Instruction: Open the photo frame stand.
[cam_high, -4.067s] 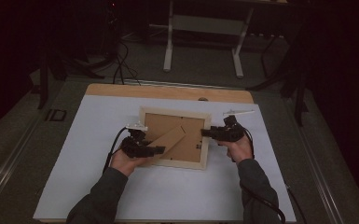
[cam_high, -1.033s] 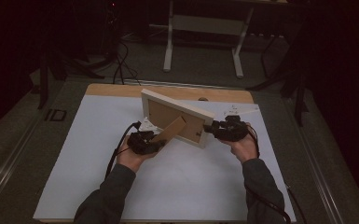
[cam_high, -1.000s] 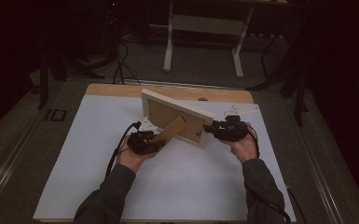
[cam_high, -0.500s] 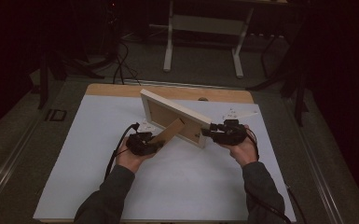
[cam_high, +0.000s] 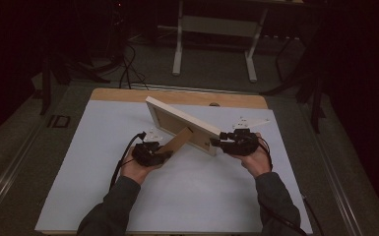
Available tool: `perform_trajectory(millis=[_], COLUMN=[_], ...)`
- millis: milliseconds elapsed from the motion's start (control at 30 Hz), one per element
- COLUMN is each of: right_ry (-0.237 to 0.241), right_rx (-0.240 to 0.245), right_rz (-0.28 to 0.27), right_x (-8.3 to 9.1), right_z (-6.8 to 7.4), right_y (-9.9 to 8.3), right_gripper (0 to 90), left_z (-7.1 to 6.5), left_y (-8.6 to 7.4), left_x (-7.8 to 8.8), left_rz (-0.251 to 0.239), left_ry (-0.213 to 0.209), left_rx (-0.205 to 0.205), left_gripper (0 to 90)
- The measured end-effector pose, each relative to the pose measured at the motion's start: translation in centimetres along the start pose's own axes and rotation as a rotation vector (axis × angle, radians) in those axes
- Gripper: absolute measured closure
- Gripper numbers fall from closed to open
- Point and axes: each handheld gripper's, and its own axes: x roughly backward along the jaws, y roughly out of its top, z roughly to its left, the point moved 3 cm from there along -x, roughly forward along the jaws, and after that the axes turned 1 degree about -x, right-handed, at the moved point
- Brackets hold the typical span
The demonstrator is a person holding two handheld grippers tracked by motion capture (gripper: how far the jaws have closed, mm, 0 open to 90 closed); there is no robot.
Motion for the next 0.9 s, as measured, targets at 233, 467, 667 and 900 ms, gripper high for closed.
perform_trajectory(millis=[233,467,667,900], right_ry=[0.016,0.015,0.024,0.025], right_rx=[0.030,0.041,0.041,0.050], right_rz=[0.003,0.014,0.012,0.010], right_x=[-0.1,-0.1,-0.3,-0.4], right_z=[0.6,0.9,1.1,1.5], right_y=[-0.3,-0.3,-0.5,-0.7], right_gripper=[59.1,58.3,57.1,56.2], left_z=[-0.4,-0.4,-0.6,-0.6], left_y=[-0.7,-1.0,-1.3,-1.6], left_x=[0.2,0.1,0.1,-0.1], left_rz=[0.013,0.008,0.007,0.019], left_ry=[-0.004,-0.008,-0.007,-0.007], left_rx=[-0.011,-0.001,0.004,0.009], left_gripper=[69.7,69.6,69.8,69.1])
